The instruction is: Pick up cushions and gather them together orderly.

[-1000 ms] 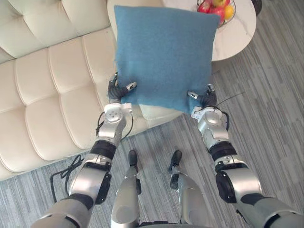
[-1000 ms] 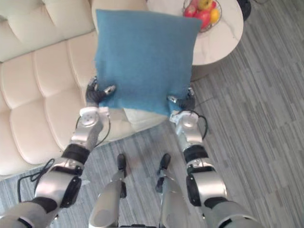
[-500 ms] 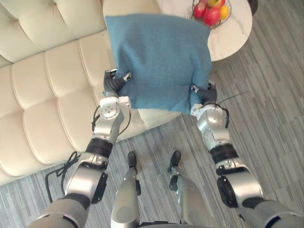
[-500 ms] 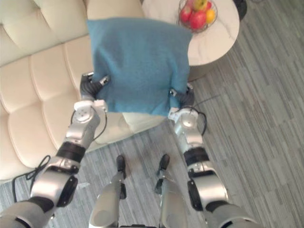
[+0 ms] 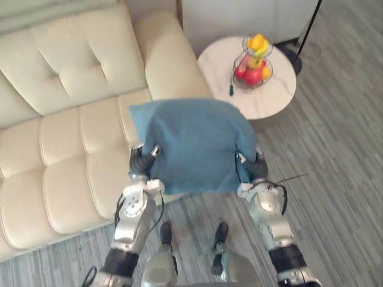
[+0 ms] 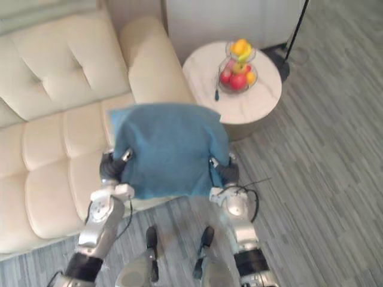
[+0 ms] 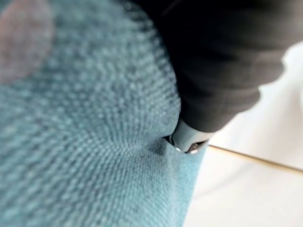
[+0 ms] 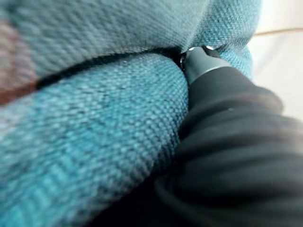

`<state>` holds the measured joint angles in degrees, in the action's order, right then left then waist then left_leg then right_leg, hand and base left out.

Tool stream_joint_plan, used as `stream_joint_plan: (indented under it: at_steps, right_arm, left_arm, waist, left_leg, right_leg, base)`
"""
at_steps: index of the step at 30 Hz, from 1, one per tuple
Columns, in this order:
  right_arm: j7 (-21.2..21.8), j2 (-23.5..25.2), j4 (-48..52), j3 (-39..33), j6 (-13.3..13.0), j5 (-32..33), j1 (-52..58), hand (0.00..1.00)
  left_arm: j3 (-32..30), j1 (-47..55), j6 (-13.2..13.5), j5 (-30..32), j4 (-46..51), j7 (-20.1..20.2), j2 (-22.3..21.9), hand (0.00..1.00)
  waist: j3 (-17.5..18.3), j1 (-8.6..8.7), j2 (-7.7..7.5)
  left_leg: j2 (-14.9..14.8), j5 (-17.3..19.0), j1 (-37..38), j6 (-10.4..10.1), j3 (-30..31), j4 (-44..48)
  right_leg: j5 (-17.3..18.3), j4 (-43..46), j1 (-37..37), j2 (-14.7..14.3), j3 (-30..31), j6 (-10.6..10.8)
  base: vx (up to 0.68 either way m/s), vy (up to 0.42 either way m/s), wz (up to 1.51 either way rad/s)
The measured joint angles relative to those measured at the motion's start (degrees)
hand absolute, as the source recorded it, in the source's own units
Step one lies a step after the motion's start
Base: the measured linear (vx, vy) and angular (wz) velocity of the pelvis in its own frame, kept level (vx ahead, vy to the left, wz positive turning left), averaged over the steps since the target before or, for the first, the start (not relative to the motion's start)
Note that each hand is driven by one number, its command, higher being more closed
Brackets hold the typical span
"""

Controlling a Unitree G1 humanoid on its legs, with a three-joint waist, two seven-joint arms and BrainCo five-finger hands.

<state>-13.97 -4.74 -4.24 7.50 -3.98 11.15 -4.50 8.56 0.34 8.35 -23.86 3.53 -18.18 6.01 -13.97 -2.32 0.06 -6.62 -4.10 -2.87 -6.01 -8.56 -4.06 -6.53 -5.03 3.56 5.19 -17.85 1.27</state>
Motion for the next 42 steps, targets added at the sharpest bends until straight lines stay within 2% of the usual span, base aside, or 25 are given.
stream_joint_plan:
  at_steps: [6, 12, 14, 17, 19, 21, 22, 23, 24, 25, 26, 27, 28, 29, 30, 31, 32, 33, 34, 35, 36, 37, 38, 39, 42]
  right_arm:
    - [2.27, 0.18, 6.85, 2.16, -0.09, 0.02, 9.35, 1.00]
    - [4.54, 0.14, 8.09, 2.93, -0.14, -0.03, 13.87, 1.00]
    - [4.59, 0.00, 8.04, 3.53, -0.16, -0.02, 14.87, 1.00]
    - [4.58, -0.18, 7.54, 3.95, -0.74, -0.02, 14.51, 1.00]
    - [4.52, -0.99, 4.81, 4.14, -1.20, -0.09, 11.47, 1.00]
    - [4.18, -2.42, 2.27, 4.04, -1.21, -0.74, 9.31, 1.00]
    - [4.04, -3.26, 1.16, 3.81, -1.21, -1.39, 9.01, 1.00]
    - [3.88, -3.54, 0.64, 3.55, -1.19, -1.76, 9.10, 1.00]
    - [3.81, -4.35, 0.60, 3.04, -1.19, -2.33, 9.38, 1.00]
    - [3.81, -4.97, 0.50, 1.59, -1.20, -2.64, 9.43, 1.00]
    - [3.69, -4.92, 0.19, 0.61, -1.19, -2.77, 9.35, 1.00]
    - [3.64, -4.41, -0.36, -0.27, -1.20, -2.85, 9.35, 1.00]
    - [3.64, -3.91, -0.88, -0.37, -1.22, -2.94, 9.35, 1.00]
    - [3.65, -2.30, -1.93, -0.43, -1.22, -3.41, 9.36, 1.00]
    - [3.65, -1.66, -2.15, -0.45, -1.22, -3.48, 9.36, 1.00]
    - [3.66, -1.01, -3.22, -0.54, -1.22, -4.03, 9.36, 1.00]
    - [3.70, -0.98, -4.72, -0.55, -1.17, -4.52, 9.41, 1.00]
    - [3.79, -0.98, -6.24, -0.55, -1.15, -4.55, 9.38, 1.00]
    - [3.83, -0.94, -7.04, -0.52, -1.13, -4.55, 9.36, 1.00]
    - [3.94, -0.11, -8.43, -0.43, -1.11, -4.55, 9.39, 1.00]
    - [4.24, 0.39, -9.10, -0.41, -1.08, -4.47, 9.46, 1.00]
    - [4.38, 0.90, -9.36, -0.34, -1.08, -4.47, 9.46, 1.00]
    - [4.55, 0.83, -9.45, -0.42, -1.08, -4.44, 9.43, 1.00]
    - [4.60, 0.53, -9.45, -0.45, -1.08, -4.40, 9.44, 1.00]
    - [4.61, -0.90, -9.44, -0.48, -1.08, -4.30, 9.46, 1.00]
  left_arm:
    - [0.03, 10.76, 0.31, -1.77, 7.59, 2.50, -0.94, 1.00]
    - [0.03, 16.88, 0.56, -2.25, 10.09, 4.54, -1.36, 1.00]
    - [0.03, 17.89, 0.61, -2.24, 10.14, 4.65, -1.40, 1.00]
    - [-0.05, 18.34, 0.94, -2.24, 10.14, 4.64, -1.58, 1.00]
    - [-0.65, 18.23, 1.20, -2.28, 10.18, 4.59, -2.90, 1.00]
    - [-0.29, 17.70, 1.19, -2.35, 9.93, 4.55, -3.40, 1.00]
    - [0.31, 16.96, 1.19, -2.35, 9.50, 4.55, -4.18, 1.00]
    - [0.69, 16.51, 1.20, -2.35, 9.09, 4.55, -4.74, 1.00]
    - [1.51, 15.76, 1.28, -2.35, 8.72, 4.55, -5.48, 1.00]
    - [2.80, 14.84, 1.30, -2.35, 8.34, 4.57, -5.71, 1.00]
    - [3.79, 13.52, 1.32, -2.36, 7.52, 4.63, -5.53, 1.00]
    - [4.72, 11.96, 1.48, -2.36, 6.87, 4.64, -4.55, 1.00]
    - [4.79, 11.71, 1.64, -2.36, 6.83, 4.67, -3.93, 1.00]
    - [4.79, 11.61, 2.35, -2.36, 6.81, 4.70, -2.68, 1.00]
    - [4.78, 11.62, 2.63, -2.37, 6.66, 4.70, -2.36, 1.00]
    - [4.78, 11.62, 2.76, -2.43, 5.68, 4.77, -2.34, 1.00]
    - [4.80, 11.64, 2.65, -2.40, 4.33, 4.98, -2.38, 1.00]
    - [4.82, 11.64, 2.46, -2.28, 3.01, 5.08, -2.31, 1.00]
    - [4.81, 11.67, 2.34, -2.26, 2.36, 5.08, -2.27, 1.00]
    - [4.65, 11.73, 2.21, -2.25, 1.90, 5.08, -1.55, 1.00]
    - [4.56, 11.66, 2.20, -2.16, 1.83, 5.09, -0.45, 1.00]
    - [4.57, 11.71, 2.15, -2.17, 1.80, 5.09, -0.04, 1.00]
    - [4.57, 11.70, 2.04, -2.17, 1.80, 5.16, 0.34, 1.00]
    - [4.59, 11.71, 1.88, -2.17, 1.59, 5.61, 0.42, 1.00]
    - [5.01, 11.71, 0.87, -2.14, 1.33, 6.33, 0.41, 1.00]
  waist:
    - [4.73, -0.15, 0.72]
    - [7.82, -0.46, 1.07]
    - [7.95, -0.57, 1.37]
    - [7.99, -0.89, 1.94]
    - [8.37, -1.40, 2.65]
    - [8.42, -0.84, 2.56]
    - [8.42, -0.74, 2.56]
    - [8.57, -0.41, 2.79]
    - [9.18, 0.60, 3.65]
    - [10.48, 1.78, 5.66]
    - [10.85, 2.25, 6.09]
    - [10.91, 2.41, 4.88]
    - [11.25, 2.44, 4.11]
    - [11.57, 2.29, 2.40]
    - [11.44, 2.23, 2.04]
    - [11.33, 2.24, 1.74]
    - [11.10, 2.09, 1.43]
    - [10.74, 2.01, 1.17]
    - [10.44, 1.98, 1.69]
    - [9.40, 2.17, 1.42]
    - [8.15, 2.56, 1.03]
    - [7.70, 2.72, 1.11]
    - [7.38, 3.12, 0.40]
    - [7.19, 3.69, 0.24]
    - [7.25, 5.50, 0.11]
  left_leg:
    - [-0.09, 0.92, 2.23, -0.02, -0.40, 0.22]
    - [-0.08, 1.60, 4.19, 0.01, -0.15, 0.33]
    - [-0.05, 2.13, 4.39, 0.21, 0.58, 0.67]
    - [-0.75, 4.17, -1.44, -0.46, 3.04, 8.46]
    - [-1.95, 6.19, -5.66, 0.67, 2.94, 10.75]
    - [-4.58, 8.63, -6.87, 4.79, -6.31, 14.27]
    - [-6.19, 9.56, -6.99, 6.12, -11.63, 17.75]
    - [-7.35, 9.66, -6.62, 6.16, -15.20, 19.59]
    - [-9.53, 9.63, -6.27, 6.18, -20.40, 21.22]
    - [-11.23, 8.80, -6.13, 4.39, -23.54, 20.15]
    - [-10.43, 7.51, -6.11, 1.28, -23.84, 19.55]
    - [-6.81, 7.09, -5.93, 2.04, -22.54, 17.18]
    - [-5.24, 6.98, -5.94, 2.18, -22.06, 16.04]
    - [-2.47, 7.19, -5.90, 2.56, -21.20, 14.90]
    - [-1.68, 7.50, -5.90, 3.05, -20.73, 15.03]
    - [-0.30, 8.05, -5.69, 3.89, -20.11, 15.36]
    - [0.99, 8.58, -4.89, 4.71, -19.61, 15.27]
    - [1.80, 9.08, -4.15, 5.47, -19.21, 15.20]
    - [2.29, 9.38, -3.27, 5.94, -19.08, 14.98]
    - [2.21, 9.93, -1.81, 6.31, -18.57, 14.54]
    - [2.23, 10.06, -0.79, 6.56, -17.61, 13.42]
    - [2.33, 10.06, -0.46, 6.57, -17.39, 12.64]
    - [2.66, 10.01, 0.18, 6.65, -16.95, 11.15]
    - [3.57, 9.92, 0.52, 6.78, -16.30, 9.51]
    - [6.29, 9.64, 1.75, 6.31, -14.91, 8.32]
  right_leg:
    - [0.49, -0.01, -1.98, -0.08, 0.50, 0.23]
    - [0.94, -0.02, -4.26, -0.05, 0.39, 0.56]
    - [1.78, -0.02, -5.50, 0.04, -0.35, 1.25]
    - [2.24, 1.84, -4.46, 0.18, -3.25, 0.42]
    - [3.21, 5.43, -0.91, 0.95, -5.60, -0.44]
    - [3.09, 5.83, -0.76, 3.51, -9.11, -0.58]
    - [3.07, 6.43, -1.17, 5.22, -10.68, -0.53]
    - [3.05, 6.77, -1.66, 6.20, -12.07, -0.33]
    - [2.88, 6.97, -2.43, 7.25, -14.92, 0.63]
    - [2.83, 7.40, -2.98, 7.72, -17.70, 2.06]
    - [2.67, 8.07, -3.39, 9.22, -19.24, 3.08]
    - [2.46, 8.76, -3.56, 11.72, -19.94, 3.74]
    - [2.45, 8.85, -3.61, 12.87, -20.29, 3.76]
    - [2.50, 10.19, -3.64, 15.56, -21.41, 3.69]
    - [2.49, 11.64, -3.59, 16.68, -21.84, 3.69]
    - [2.40, 16.38, -2.93, 19.50, -22.52, 3.51]
    - [1.96, 22.79, -1.28, 22.84, -21.96, 2.63]
    - [0.52, 28.64, 0.80, 25.15, -20.01, -0.91]
    - [-0.75, 32.30, 2.71, 26.00, -17.54, -3.44]
    - [0.78, 38.95, 6.19, 25.16, -10.76, -4.05]
    - [7.55, 43.39, 8.86, 20.58, -5.18, -0.69]
    - [9.77, 43.98, 9.75, 18.15, -3.85, -0.02]
    - [12.29, 43.30, 10.68, 14.39, -3.13, 0.44]
    - [14.11, 40.93, 11.75, 10.57, -3.95, 0.51]
    - [14.16, 29.55, 12.23, 3.91, -2.66, -0.35]
  base:
    - [0.01, 0.007, -0.03]
    - [0.00, 0.000, 0.01]
    - [-0.02, -0.003, 0.23]
    - [-0.05, 0.004, 0.51]
    - [-0.07, 0.017, 0.45]
    - [-0.01, 0.090, 0.73]
    - [0.01, 0.157, 0.78]
    - [0.00, 0.209, 0.95]
    - [0.01, 0.260, 1.16]
    - [0.00, 0.291, 1.33]
    - [0.00, 0.348, 1.23]
    - [-0.01, 0.291, 0.92]
    - [0.00, 0.404, 0.82]
    - [0.01, 0.309, 0.54]
    - [0.04, 0.336, 0.59]
    - [0.05, 0.260, 0.46]
    - [0.07, 0.308, 0.44]
    - [0.06, 0.268, 0.24]
    - [0.06, 0.241, 0.10]
    - [0.04, 0.158, 0.13]
    - [0.03, 0.109, 0.17]
    - [0.03, 0.035, 0.26]
    - [0.07, 0.064, 0.31]
    - [0.10, 0.066, 0.35]
    - [0.18, 0.032, 0.42]
